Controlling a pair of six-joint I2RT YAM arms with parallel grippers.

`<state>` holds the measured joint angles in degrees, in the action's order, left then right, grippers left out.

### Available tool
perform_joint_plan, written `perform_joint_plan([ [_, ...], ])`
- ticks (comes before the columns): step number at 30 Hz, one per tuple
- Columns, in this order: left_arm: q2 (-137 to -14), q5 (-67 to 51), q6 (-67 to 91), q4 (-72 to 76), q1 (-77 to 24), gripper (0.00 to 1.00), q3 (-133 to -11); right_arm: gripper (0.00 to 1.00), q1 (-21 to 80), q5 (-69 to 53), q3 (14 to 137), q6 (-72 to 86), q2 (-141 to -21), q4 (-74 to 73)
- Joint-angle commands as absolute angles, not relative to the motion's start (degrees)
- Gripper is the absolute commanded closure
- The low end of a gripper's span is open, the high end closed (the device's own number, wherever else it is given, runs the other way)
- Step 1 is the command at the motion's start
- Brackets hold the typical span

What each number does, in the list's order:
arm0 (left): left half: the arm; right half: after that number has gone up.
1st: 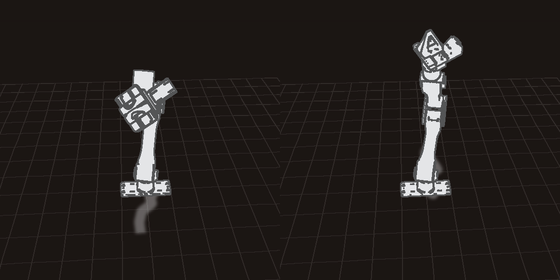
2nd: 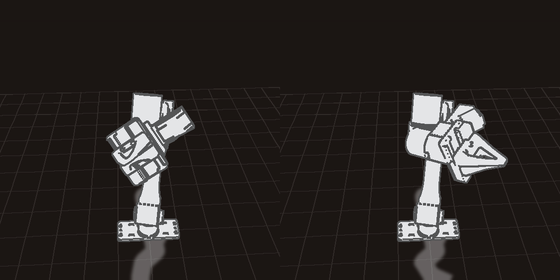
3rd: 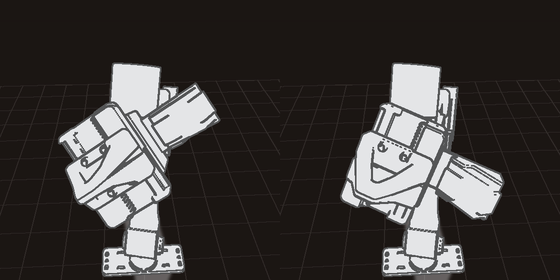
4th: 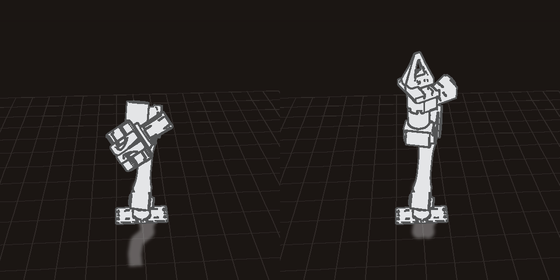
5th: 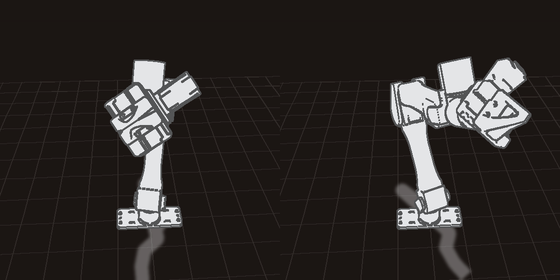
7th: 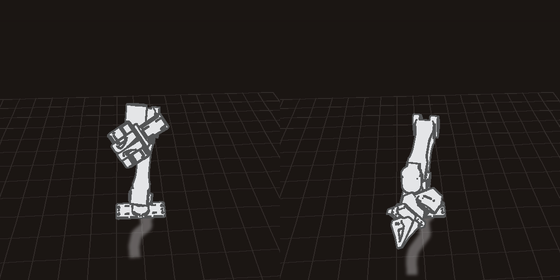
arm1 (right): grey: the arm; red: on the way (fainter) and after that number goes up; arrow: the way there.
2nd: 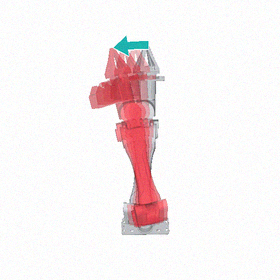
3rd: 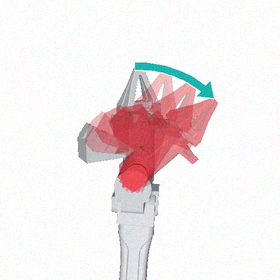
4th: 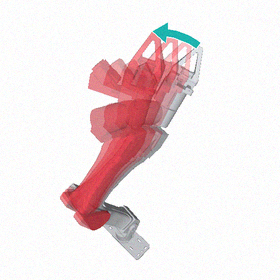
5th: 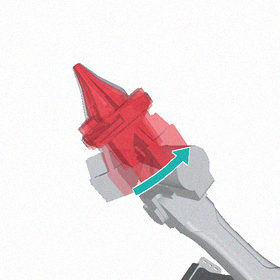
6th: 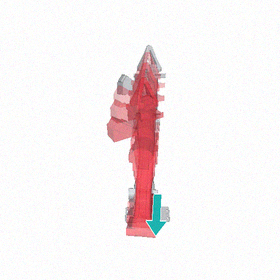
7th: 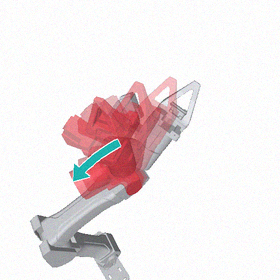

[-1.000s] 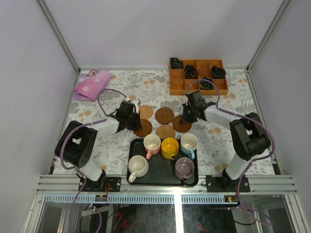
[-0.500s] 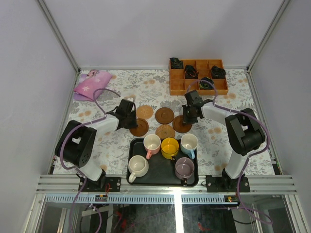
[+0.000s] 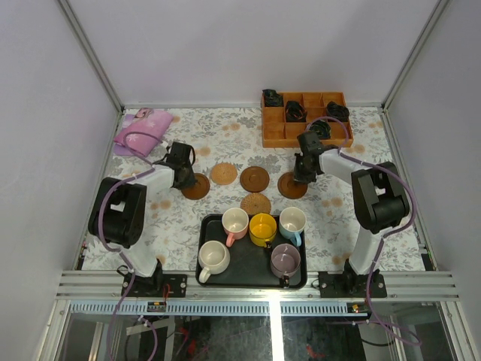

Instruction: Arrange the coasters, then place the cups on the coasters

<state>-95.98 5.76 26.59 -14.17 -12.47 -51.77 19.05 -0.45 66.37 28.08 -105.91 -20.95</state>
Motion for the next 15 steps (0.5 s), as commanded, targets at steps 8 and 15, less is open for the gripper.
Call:
perform_joint_plan([
  [8, -105.8, 7.9, 24.3, -13.6, -9.9, 1.00, -63.3, 1.00, 14.2, 6.8, 75.8, 24.9, -114.4, -22.9],
  [15, -107.9, 7.1, 24.1, -13.9, -8.3, 1.00, -65.7, 1.00, 12.5, 7.6, 78.5, 24.6, -116.2, -23.5],
])
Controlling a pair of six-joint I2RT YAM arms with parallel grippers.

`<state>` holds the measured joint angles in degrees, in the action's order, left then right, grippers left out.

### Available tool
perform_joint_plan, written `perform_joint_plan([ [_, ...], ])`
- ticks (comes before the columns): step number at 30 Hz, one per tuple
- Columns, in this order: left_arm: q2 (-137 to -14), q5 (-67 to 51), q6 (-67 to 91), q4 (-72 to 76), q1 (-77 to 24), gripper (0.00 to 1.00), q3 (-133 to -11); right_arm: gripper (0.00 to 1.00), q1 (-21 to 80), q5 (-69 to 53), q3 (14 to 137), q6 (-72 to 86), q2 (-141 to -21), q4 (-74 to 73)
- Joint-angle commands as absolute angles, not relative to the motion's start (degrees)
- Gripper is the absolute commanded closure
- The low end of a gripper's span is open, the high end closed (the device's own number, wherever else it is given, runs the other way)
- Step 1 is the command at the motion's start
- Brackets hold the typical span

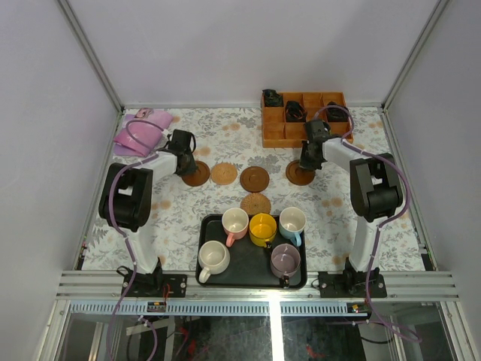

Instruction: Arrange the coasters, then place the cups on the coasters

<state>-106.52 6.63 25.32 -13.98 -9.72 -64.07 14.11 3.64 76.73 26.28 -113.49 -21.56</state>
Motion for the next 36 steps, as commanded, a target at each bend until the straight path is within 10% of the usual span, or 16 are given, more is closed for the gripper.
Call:
perform_joint_plan([
  [1, -107.9, 7.1, 24.1, -14.0, -8.2, 1.00, -65.9, 1.00, 12.4, 7.6, 78.8, 24.6, -116.3, -23.8],
  [36, -99.1, 1.5, 23.2, -6.5, -7.4, 1.00, -64.9, 1.00, 12.4, 5.7, 78.8, 19.8, -106.5, -22.1],
])
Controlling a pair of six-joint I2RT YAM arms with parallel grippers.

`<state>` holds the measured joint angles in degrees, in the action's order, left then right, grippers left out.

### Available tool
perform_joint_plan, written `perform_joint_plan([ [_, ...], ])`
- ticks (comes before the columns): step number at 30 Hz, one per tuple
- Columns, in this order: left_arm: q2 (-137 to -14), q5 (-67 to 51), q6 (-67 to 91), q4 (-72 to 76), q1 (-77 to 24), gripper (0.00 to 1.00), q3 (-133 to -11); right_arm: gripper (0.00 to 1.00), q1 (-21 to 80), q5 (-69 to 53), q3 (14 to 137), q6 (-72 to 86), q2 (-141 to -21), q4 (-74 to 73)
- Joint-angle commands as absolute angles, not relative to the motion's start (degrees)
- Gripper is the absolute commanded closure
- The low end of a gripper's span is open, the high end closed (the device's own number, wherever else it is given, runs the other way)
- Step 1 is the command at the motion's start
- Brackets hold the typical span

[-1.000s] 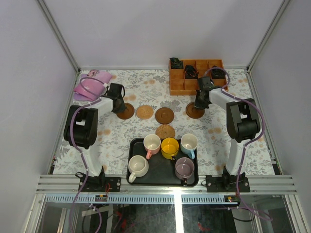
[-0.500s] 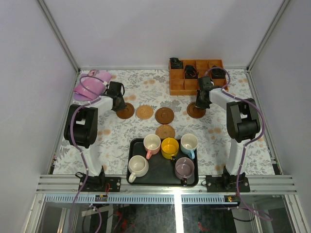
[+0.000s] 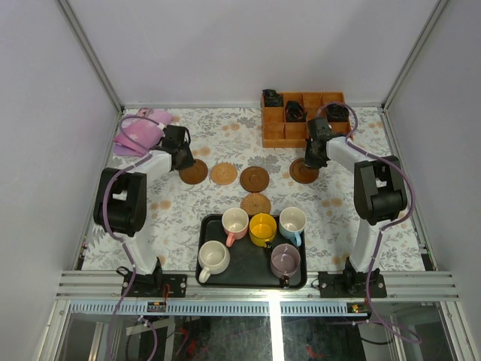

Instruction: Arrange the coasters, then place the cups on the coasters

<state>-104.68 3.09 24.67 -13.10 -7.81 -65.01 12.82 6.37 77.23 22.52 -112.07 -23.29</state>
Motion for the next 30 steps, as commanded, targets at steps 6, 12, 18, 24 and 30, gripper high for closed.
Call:
perform_joint_plan([
  [6, -93.6, -2.4, 23.0, -3.8, -7.4, 1.00, -65.1, 0.95, 12.5, 4.3, 79.3, 19.0, -101.2, -21.9],
  [12, -90.2, -6.3, 23.0, -2.5, -7.6, 0.96, -62.9, 0.82, 12.9, -2.5, 74.8, 19.6, -96.3, -20.5],
  [18, -85.8, -10.4, 20.2, -1.9, -11.1, 0.95, -58.1, 0.89, 17.8, -8.3, 71.2, 17.8, -94.0, -19.2],
  [24, -83.3, -16.8, 18.8, -1.2, -16.6, 1.00, -53.0, 1.00, 24.5, -12.8, 73.0, 15.8, -98.2, -18.9],
  [30, -84.8, -18.7, 18.4, -1.5, -20.0, 1.00, -51.3, 1.00, 27.3, -21.0, 77.2, 15.8, -105.1, -18.8],
])
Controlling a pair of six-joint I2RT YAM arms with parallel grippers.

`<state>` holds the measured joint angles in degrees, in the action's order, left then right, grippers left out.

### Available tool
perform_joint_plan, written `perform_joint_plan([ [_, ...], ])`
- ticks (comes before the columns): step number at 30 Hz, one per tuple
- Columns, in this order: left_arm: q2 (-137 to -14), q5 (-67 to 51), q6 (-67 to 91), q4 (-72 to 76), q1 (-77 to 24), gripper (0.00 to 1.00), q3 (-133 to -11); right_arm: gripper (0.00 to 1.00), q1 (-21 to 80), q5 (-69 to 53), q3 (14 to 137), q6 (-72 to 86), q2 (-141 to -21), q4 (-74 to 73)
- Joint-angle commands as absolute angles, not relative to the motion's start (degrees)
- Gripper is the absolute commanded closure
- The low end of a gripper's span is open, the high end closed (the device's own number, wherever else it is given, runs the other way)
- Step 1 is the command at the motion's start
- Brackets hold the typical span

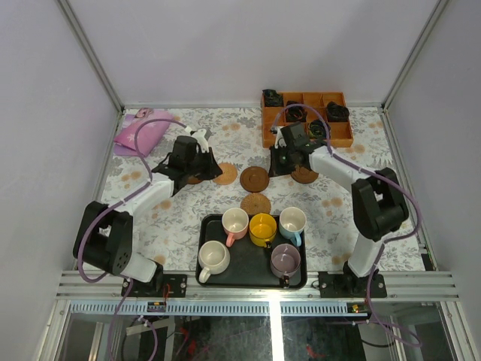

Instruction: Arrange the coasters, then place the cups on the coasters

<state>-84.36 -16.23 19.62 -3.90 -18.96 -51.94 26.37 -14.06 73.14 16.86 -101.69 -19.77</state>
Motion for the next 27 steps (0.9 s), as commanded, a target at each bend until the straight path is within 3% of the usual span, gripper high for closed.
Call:
perform_joint_plan([
  [1, -85.3, -18.7, 18.9, -1.3, -20.1, 1.00, -51.3, 1.00, 27.7, -21.6, 77.9, 15.7, -106.0, -19.3],
  [19, -90.6, -19.5, 19.2, -0.6, -20.2, 0.99, -53.2, 1.00, 31.6, -24.0, 84.5, 15.9, -115.2, -20.1],
  [27, -91.8, -19.1, 19.3, -1.0, -20.1, 0.99, -53.7, 1.00, 31.5, -16.4, 90.5, 16.0, -122.2, -24.8],
])
